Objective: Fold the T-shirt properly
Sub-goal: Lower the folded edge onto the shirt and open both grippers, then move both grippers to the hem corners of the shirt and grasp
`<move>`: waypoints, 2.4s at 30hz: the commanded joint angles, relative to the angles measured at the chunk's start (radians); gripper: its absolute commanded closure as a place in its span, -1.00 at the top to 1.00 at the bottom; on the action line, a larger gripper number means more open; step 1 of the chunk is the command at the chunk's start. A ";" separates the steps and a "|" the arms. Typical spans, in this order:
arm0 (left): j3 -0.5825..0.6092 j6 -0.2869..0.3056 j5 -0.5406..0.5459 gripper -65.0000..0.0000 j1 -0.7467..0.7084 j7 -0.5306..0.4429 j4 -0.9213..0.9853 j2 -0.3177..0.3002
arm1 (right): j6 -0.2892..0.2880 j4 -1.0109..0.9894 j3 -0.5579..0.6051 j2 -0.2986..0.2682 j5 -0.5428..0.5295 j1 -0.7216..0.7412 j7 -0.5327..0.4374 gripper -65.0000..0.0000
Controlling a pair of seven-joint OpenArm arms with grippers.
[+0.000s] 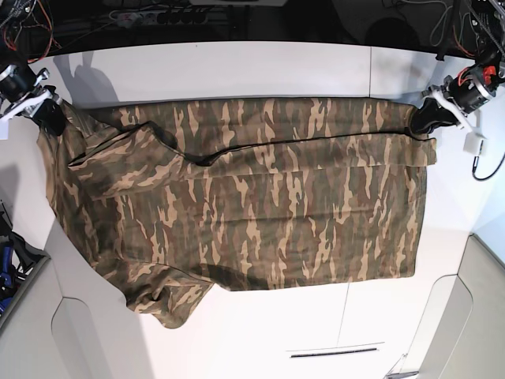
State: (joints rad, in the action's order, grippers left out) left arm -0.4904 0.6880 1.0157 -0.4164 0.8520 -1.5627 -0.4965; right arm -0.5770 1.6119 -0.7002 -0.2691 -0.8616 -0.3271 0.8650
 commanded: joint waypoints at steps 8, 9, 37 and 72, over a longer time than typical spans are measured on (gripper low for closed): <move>-0.047 0.010 0.046 -1.00 -0.127 -0.015 -0.090 -0.018 | -0.007 0.025 -0.068 -0.018 -0.067 -0.103 0.008 -1.00; -0.047 0.010 0.046 -1.00 -0.136 -0.015 -0.093 -0.016 | -0.007 0.025 -0.070 -0.018 -0.073 -0.114 0.009 -1.00; -0.092 0.010 0.051 -0.16 -0.171 0.087 -0.095 -0.016 | 0.001 0.025 -0.220 -0.020 0.012 -0.135 -0.035 -0.18; 0.053 0.010 -0.341 0.08 0.449 -0.233 0.179 -0.089 | 0.016 -0.517 0.151 -0.166 0.348 0.641 -0.383 -0.18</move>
State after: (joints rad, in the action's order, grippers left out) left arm -0.4286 0.6933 0.6548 0.0162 0.6495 -1.3670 -0.5579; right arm -0.5621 1.0748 -0.5449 -0.4126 -0.4988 0.2890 0.5102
